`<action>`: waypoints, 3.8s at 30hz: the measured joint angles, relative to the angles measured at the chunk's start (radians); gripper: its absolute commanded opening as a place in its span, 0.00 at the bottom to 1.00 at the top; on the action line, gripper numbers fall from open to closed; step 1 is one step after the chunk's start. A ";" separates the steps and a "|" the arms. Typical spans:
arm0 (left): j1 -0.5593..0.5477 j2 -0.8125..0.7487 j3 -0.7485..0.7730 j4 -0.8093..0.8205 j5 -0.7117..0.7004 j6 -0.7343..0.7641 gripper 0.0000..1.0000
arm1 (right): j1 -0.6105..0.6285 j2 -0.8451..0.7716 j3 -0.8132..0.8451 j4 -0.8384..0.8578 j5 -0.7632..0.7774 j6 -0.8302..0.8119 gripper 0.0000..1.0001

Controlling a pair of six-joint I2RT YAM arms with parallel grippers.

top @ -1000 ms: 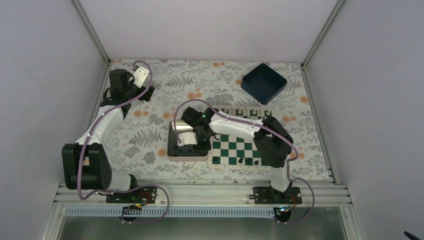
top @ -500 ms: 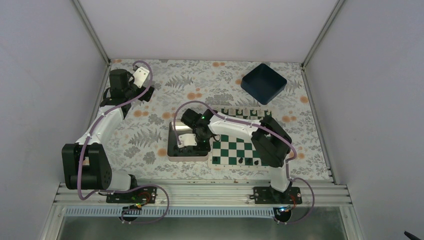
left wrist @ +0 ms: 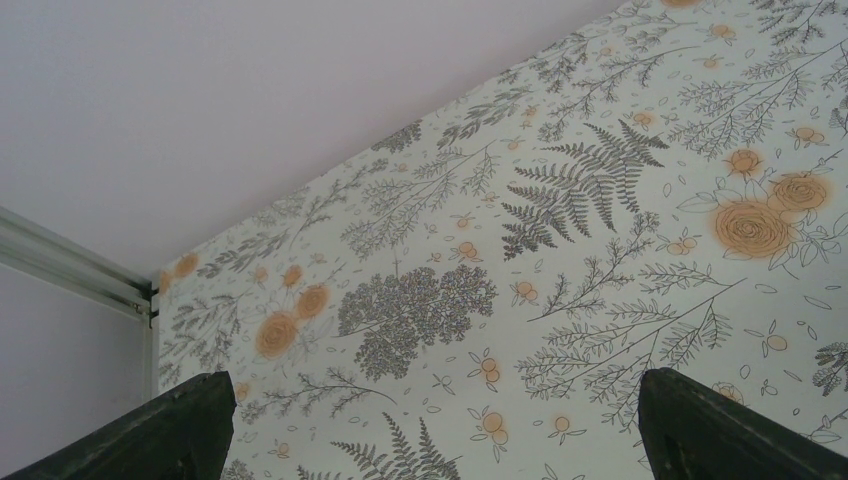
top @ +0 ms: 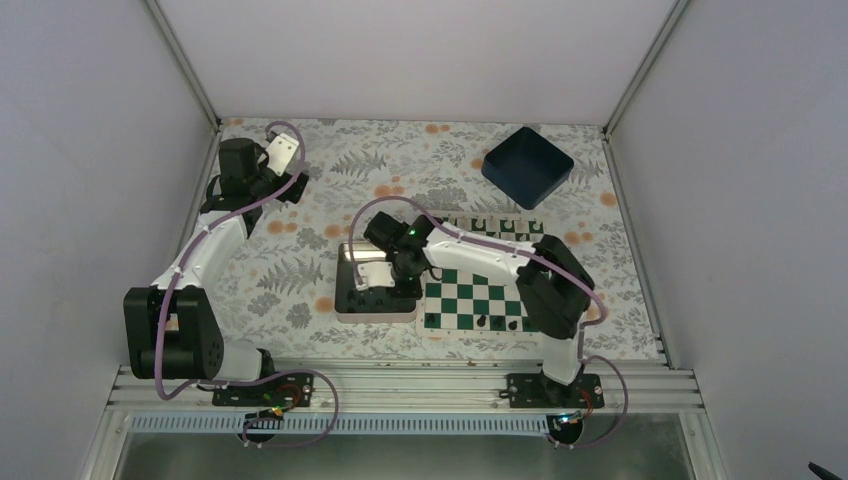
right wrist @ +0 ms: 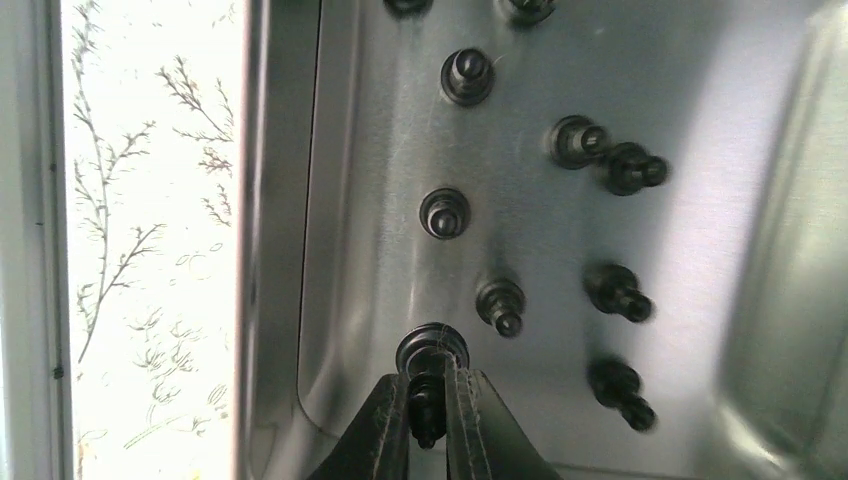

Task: Set up the chess pieces on the board
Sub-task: Pick up the chess piece from the storage box, then place the chess piece on the chessboard, then pick up the chess piece from the storage box.

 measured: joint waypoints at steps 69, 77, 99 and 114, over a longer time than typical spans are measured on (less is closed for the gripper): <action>0.000 0.021 0.000 -0.009 -0.001 0.000 1.00 | -0.294 -0.429 -0.587 0.043 -0.071 0.005 0.10; 0.000 0.021 0.000 -0.010 -0.001 0.000 1.00 | -0.294 -0.428 -0.587 0.042 -0.071 -0.002 0.16; 0.000 0.026 0.000 -0.009 -0.005 0.001 1.00 | -0.283 -0.409 -0.271 -0.043 -0.021 -0.012 0.51; 0.000 0.020 0.000 -0.016 -0.003 0.003 1.00 | -0.138 -0.001 0.061 -0.002 0.060 -0.016 0.49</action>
